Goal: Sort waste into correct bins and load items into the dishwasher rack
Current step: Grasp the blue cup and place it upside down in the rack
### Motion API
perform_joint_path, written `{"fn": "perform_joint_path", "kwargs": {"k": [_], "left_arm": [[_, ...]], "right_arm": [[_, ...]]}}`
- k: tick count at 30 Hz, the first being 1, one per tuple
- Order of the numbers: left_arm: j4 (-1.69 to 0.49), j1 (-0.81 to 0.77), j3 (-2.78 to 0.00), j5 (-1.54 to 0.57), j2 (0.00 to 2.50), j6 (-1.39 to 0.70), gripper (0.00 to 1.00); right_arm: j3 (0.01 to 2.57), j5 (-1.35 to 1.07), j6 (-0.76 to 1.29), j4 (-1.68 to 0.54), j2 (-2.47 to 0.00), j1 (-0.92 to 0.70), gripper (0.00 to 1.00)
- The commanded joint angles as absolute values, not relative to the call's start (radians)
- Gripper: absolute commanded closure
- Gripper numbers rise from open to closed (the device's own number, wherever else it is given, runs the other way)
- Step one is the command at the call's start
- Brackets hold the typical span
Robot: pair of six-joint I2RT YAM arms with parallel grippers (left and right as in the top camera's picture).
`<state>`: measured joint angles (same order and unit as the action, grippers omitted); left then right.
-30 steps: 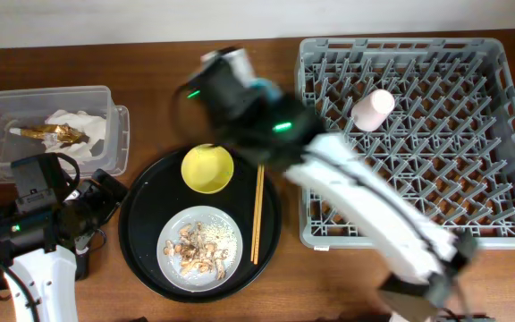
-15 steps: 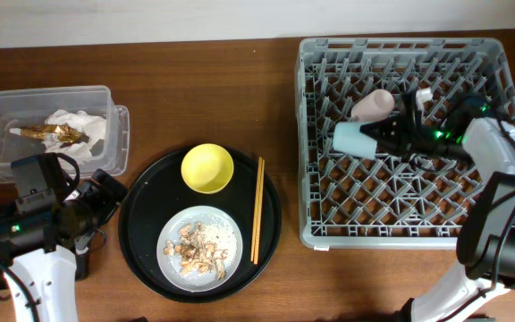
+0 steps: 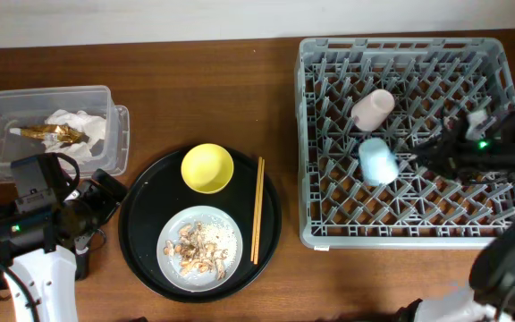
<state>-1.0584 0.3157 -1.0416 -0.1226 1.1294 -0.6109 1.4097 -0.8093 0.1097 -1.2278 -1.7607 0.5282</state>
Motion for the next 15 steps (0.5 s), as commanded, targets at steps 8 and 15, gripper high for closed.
{"fn": "perform_joint_path", "kwargs": {"k": [8, 15], "left_arm": [[-1.059, 0.319, -1.052, -0.118, 1.124, -0.617, 0.01], [-1.059, 0.319, -1.052, -0.118, 1.124, -0.617, 0.01]], "right_arm": [[1.481, -0.271, 0.258, -1.013, -1.497, 0.157, 0.93], [1.481, -0.148, 0.306, -1.131, -1.798, 0.048, 0.96]]}}
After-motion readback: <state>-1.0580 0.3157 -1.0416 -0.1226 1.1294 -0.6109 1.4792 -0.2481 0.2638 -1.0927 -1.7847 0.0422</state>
